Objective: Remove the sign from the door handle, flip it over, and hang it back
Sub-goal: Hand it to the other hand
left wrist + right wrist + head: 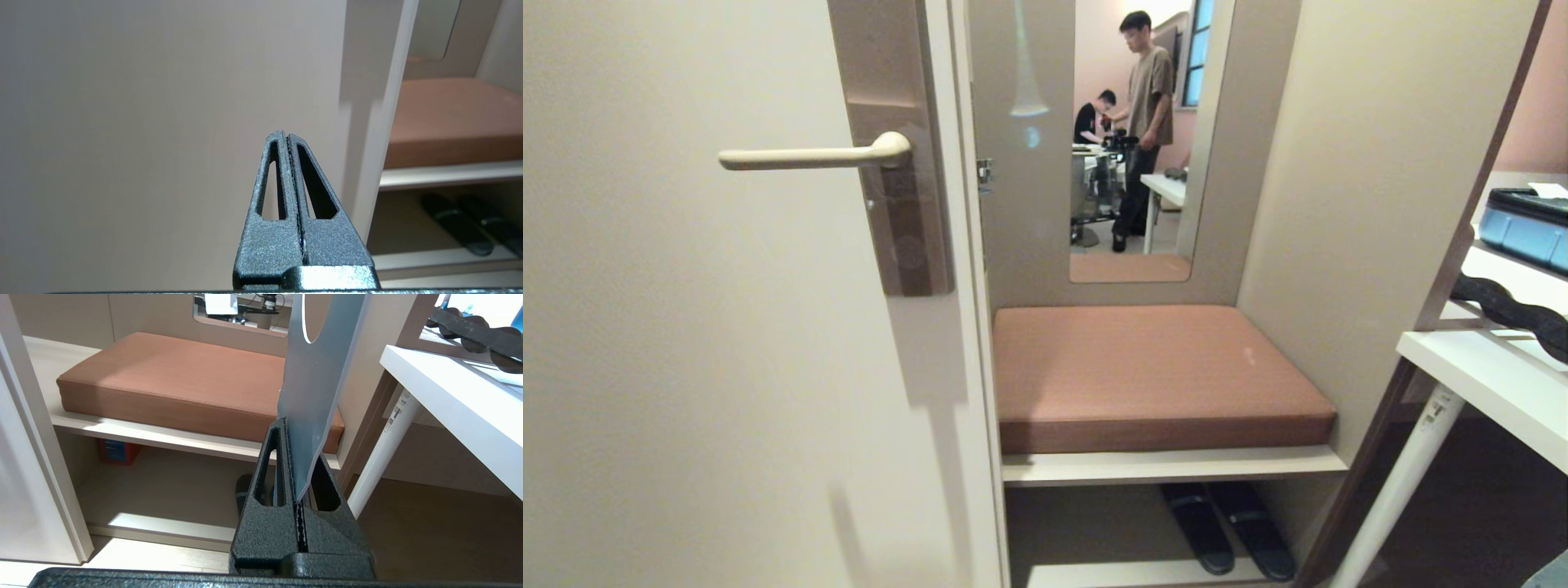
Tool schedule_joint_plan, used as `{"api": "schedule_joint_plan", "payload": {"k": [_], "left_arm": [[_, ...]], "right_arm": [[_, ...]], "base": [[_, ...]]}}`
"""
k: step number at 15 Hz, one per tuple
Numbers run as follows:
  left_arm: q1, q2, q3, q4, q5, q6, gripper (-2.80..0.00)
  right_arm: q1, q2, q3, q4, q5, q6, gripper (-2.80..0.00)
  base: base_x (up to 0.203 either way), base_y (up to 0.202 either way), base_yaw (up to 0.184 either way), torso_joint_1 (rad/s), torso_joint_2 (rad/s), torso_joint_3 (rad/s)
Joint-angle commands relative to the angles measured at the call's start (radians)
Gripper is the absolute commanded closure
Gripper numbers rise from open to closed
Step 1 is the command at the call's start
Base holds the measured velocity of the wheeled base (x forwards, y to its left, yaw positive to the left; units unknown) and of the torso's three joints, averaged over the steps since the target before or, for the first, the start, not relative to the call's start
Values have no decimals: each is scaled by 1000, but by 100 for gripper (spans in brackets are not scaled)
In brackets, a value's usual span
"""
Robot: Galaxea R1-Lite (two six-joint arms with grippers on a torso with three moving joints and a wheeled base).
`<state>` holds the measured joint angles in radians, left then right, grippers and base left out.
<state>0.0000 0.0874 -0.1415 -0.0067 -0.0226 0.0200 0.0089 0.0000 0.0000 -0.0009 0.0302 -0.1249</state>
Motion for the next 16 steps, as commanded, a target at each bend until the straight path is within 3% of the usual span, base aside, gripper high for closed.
{"api": "schedule_joint_plan", "payload": {"k": [1,9,13,16], "left_arm": [[-8,115,-59,-10,-2,-1,0],[-95,526,-306,-124,-6,7,0],[-137,647,-368,-154,-123,8,0],[-155,665,-363,-154,-133,8,0]], "right_arm": [[0,0,0,-1,0,-1,0],[0,0,0,1,0,-1,0],[0,0,0,-1,2,-5,0],[0,0,0,-1,2,-4,0]], "base": [[0,0,0,0,0,0],[0,0,0,0,0,0],[0,0,0,0,0,0],[0,0,0,0,0,0]]}}
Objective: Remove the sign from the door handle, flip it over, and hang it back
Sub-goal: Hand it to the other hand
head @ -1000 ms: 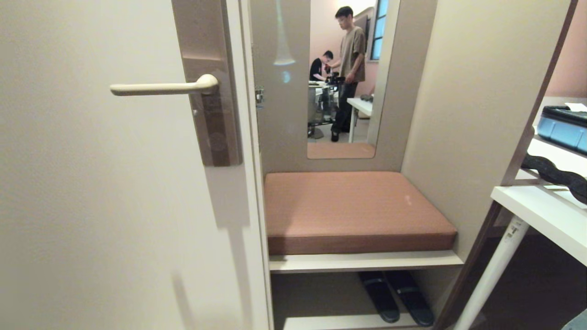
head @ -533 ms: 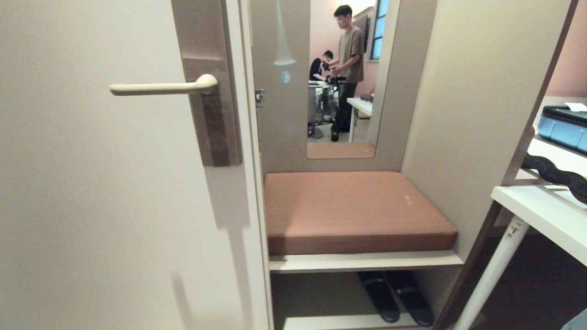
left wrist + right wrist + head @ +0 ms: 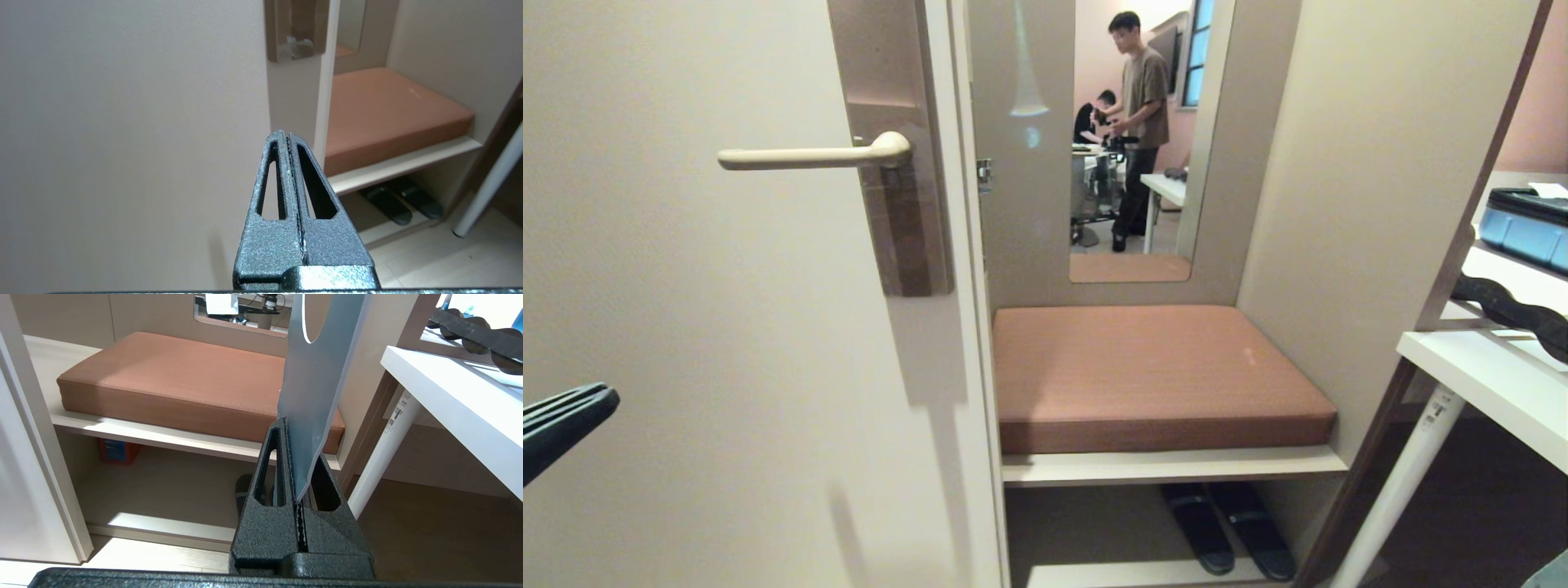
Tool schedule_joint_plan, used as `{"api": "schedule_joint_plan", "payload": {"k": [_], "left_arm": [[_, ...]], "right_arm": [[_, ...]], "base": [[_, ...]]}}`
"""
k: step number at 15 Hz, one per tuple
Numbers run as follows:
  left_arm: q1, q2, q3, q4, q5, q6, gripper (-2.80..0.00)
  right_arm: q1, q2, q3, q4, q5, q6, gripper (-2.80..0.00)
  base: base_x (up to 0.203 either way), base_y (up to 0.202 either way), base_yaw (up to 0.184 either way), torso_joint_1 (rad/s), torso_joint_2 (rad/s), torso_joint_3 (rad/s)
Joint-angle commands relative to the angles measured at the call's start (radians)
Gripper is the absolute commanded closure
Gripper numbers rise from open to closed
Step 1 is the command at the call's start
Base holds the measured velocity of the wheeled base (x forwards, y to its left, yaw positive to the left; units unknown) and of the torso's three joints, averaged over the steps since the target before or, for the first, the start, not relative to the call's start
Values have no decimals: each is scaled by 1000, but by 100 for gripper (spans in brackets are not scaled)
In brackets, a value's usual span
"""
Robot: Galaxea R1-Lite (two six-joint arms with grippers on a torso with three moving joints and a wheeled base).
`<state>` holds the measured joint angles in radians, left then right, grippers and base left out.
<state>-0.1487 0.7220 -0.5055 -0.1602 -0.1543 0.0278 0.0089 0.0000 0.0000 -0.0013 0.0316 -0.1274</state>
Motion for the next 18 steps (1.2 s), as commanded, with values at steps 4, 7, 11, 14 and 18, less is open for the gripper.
{"api": "schedule_joint_plan", "payload": {"k": [4,7,11,14,18], "left_arm": [[-38,53,-4,0,-2,-1,0],[-92,79,-9,-1,-3,-6,0],[-182,176,-42,-34,-3,-33,0],[-251,289,-48,-164,-2,-69,0],[-419,417,-84,-261,-2,-169,0]], "right_arm": [[0,0,0,-2,1,-6,0],[0,0,0,-2,1,-6,0],[0,0,0,-2,2,-5,0],[0,0,0,0,2,-4,0],[0,0,-8,6,2,-4,0]], "base": [[0,0,0,0,0,0],[0,0,0,0,0,0],[0,0,0,0,0,0],[0,0,0,0,0,0],[0,0,0,0,0,0]]}}
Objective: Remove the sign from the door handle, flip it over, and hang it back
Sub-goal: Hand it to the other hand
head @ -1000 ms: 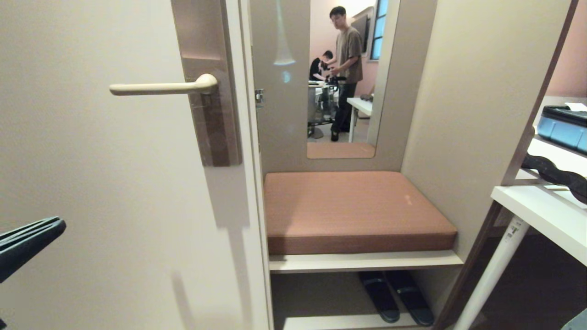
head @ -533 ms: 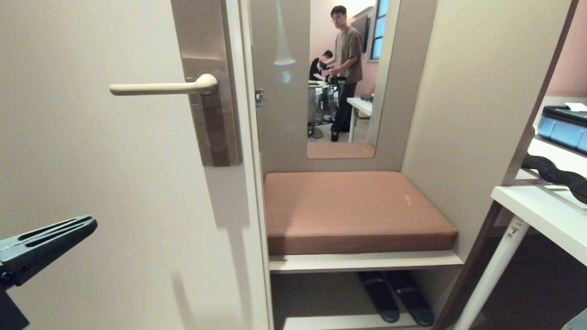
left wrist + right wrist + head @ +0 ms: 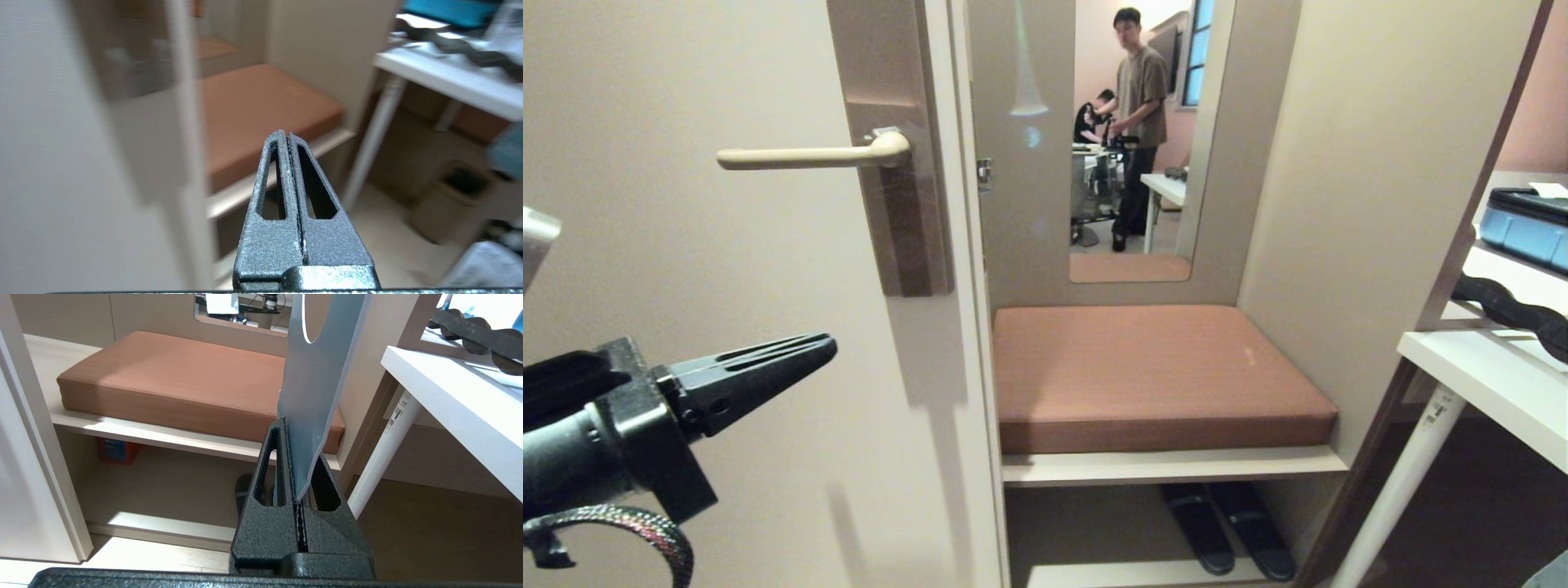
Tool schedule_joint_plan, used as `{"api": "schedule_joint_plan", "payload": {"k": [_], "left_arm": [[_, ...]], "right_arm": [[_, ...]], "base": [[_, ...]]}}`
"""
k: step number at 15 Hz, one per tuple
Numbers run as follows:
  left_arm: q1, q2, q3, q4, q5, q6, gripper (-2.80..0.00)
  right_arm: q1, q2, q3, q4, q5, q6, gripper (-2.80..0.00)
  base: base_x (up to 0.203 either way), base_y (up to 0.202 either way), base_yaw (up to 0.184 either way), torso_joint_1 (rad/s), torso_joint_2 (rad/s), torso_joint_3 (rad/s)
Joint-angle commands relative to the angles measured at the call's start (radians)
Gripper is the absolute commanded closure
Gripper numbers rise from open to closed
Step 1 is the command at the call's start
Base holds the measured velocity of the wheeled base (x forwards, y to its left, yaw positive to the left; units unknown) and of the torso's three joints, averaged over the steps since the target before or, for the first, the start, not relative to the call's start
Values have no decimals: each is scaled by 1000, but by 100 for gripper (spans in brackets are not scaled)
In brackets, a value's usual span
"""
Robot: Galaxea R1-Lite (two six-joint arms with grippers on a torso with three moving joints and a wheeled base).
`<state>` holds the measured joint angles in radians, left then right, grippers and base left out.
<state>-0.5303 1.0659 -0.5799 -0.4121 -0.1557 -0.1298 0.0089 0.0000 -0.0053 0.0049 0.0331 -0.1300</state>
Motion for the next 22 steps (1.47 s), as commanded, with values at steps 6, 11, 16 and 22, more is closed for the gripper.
{"api": "schedule_joint_plan", "payload": {"k": [6,11,16,22], "left_arm": [[-115,232,-104,-97,-3,-40,0],[-172,298,-126,-132,-76,-38,0],[-184,354,-174,-169,-97,-36,0],[-265,403,-207,-181,-98,-38,0]], "right_arm": [[0,2,-126,126,57,8,0],[0,69,-206,170,78,9,0],[16,383,-305,42,82,31,0],[19,799,-488,-204,255,75,0]], "base": [[0,0,0,0,0,0],[0,0,0,0,0,0],[0,0,0,0,0,0],[0,0,0,0,0,0]]}}
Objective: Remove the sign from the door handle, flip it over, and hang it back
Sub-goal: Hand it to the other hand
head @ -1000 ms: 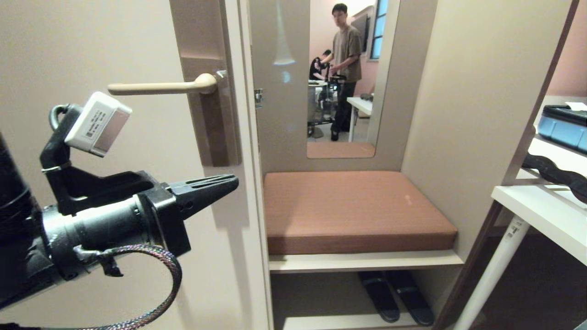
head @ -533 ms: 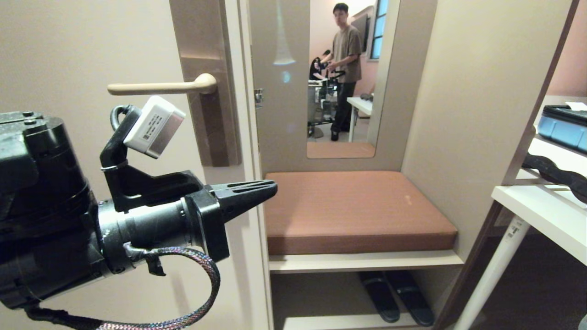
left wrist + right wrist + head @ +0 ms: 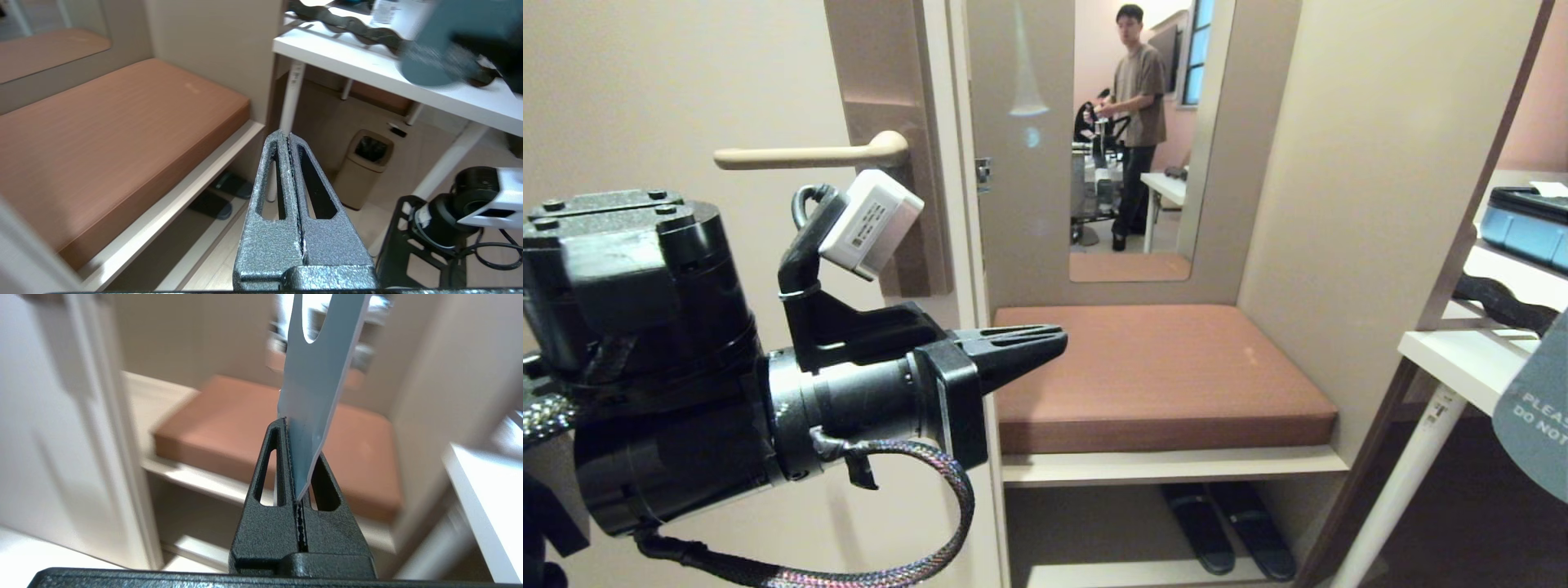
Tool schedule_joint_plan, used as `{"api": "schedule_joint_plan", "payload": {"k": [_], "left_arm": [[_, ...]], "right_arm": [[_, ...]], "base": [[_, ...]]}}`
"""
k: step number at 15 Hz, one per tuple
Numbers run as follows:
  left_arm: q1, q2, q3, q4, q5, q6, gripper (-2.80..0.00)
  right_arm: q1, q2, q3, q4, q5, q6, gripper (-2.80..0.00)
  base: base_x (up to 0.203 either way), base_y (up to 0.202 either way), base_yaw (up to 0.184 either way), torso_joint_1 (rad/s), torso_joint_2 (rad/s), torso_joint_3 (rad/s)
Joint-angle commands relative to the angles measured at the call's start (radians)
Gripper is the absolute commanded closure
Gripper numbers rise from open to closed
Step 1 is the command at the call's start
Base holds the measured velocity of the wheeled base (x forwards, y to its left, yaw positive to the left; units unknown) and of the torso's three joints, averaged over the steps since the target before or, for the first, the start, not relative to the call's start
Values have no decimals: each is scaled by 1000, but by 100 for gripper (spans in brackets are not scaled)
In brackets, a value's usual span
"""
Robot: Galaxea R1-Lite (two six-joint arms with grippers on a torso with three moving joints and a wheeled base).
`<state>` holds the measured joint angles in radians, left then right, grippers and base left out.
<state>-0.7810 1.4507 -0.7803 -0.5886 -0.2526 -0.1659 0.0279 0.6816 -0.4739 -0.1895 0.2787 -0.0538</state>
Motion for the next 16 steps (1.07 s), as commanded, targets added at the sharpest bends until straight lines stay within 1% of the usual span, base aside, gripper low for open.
{"api": "schedule_joint_plan", "payload": {"k": [1,2,3,5,7,8,9,11,13,15,16], "left_arm": [[-24,37,-13,-18,-2,-2,0],[-30,56,-21,-34,-2,-3,0],[-43,72,-31,-51,-2,-4,0],[-58,97,-52,-62,-3,-4,0],[-66,125,-77,-63,-4,-6,0],[-68,141,-93,-64,-4,-7,0],[-72,160,-110,-66,-4,-9,0],[-78,202,-137,-97,-24,-11,0],[-80,239,-165,-136,-74,-21,0],[-80,263,-198,-141,-80,-23,0],[-80,267,-203,-142,-80,-23,0]], "right_arm": [[1,180,-51,-54,53,0,0],[1,239,-83,-96,100,1,0],[1,295,-119,-136,164,1,0],[2,385,-195,-194,312,2,0],[9,437,-251,-212,440,3,0],[19,452,-264,-214,487,4,0],[40,470,-279,-214,512,4,0],[96,501,-319,-215,520,7,0],[154,515,-349,-220,522,57,0],[202,519,-352,-256,527,115,0],[212,519,-353,-260,549,134,0]], "base": [[0,0,0,0,0,0],[0,0,0,0,0,0],[0,0,0,0,0,0],[0,0,0,0,0,0],[0,0,0,0,0,0],[0,0,0,0,0,0],[0,0,0,0,0,0],[0,0,0,0,0,0],[0,0,0,0,0,0],[0,0,0,0,0,0],[0,0,0,0,0,0]]}}
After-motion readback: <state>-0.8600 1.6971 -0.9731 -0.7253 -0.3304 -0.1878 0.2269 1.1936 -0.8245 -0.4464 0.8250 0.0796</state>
